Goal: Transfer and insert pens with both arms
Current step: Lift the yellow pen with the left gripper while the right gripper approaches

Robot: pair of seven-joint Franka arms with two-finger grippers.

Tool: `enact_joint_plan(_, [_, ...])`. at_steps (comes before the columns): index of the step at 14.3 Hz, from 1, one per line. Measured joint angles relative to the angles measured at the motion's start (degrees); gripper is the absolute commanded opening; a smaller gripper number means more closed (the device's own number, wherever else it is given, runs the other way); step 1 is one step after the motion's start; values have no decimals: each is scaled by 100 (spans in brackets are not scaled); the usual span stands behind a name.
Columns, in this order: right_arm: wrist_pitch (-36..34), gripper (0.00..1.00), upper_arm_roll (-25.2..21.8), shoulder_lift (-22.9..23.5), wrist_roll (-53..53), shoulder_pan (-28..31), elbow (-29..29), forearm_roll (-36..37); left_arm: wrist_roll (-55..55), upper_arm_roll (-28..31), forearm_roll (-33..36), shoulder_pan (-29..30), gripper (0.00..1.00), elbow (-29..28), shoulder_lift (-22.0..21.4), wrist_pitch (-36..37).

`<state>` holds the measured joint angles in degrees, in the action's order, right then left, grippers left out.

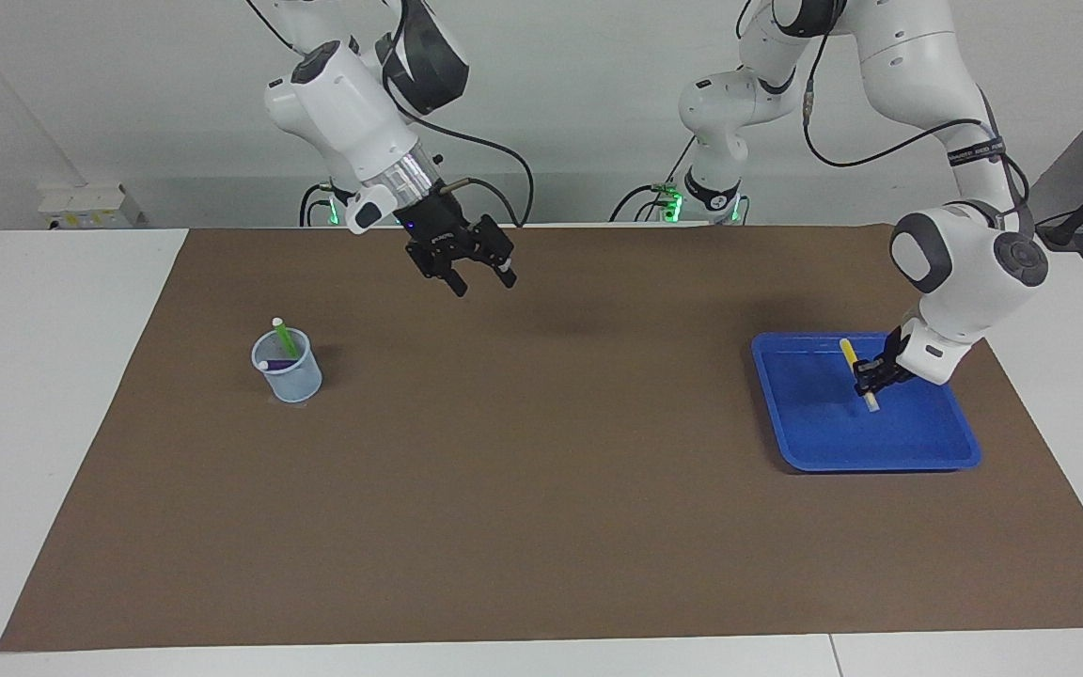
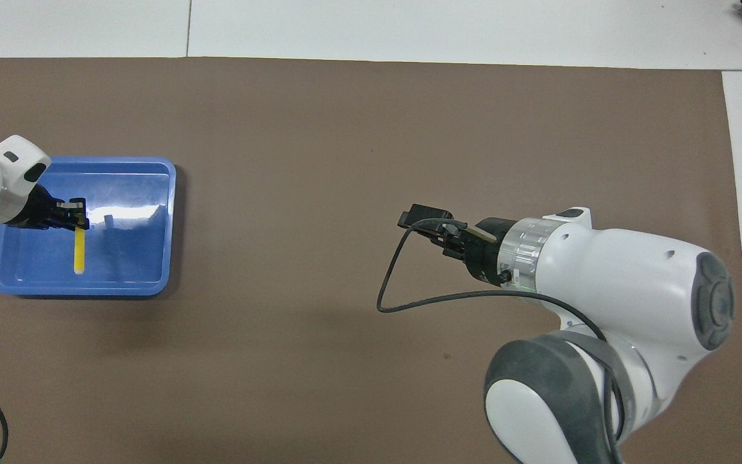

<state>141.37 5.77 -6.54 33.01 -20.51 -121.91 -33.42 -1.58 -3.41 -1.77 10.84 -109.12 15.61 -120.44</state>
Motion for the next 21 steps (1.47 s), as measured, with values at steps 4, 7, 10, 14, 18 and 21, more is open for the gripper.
enact_joint_plan(4, [363, 100, 0, 171, 648, -322, -1, -90, 1029, -18, -715, -188, 0, 44, -377, 587])
enact_joint_plan(7, [1030, 100, 1, 323, 1156, -652, -4, -563, 1838, -18, -1301, -283, 0, 45, -649, 919])
enact_joint_plan(10, [1609, 100, 1, 484, 1638, -994, -3, -736, 2728, -25, -1813, -398, 0, 43, -833, 1120])
enact_joint_plan(14, [2537, 98, 7, 778, 1931, -1509, 86, -1087, 4085, -33, -2509, -650, 0, 14, -974, 1156])
enact_joint_plan(18, [2556, 89, 9, 1046, 1931, -1721, 410, -1087, 5054, -38, -3106, -907, 0, -143, -1184, 1159])
enact_joint_plan(21, [2556, 89, 11, 1107, 1931, -1888, 680, -1087, 5364, -42, -3432, -1001, 0, -457, -1493, 1154])
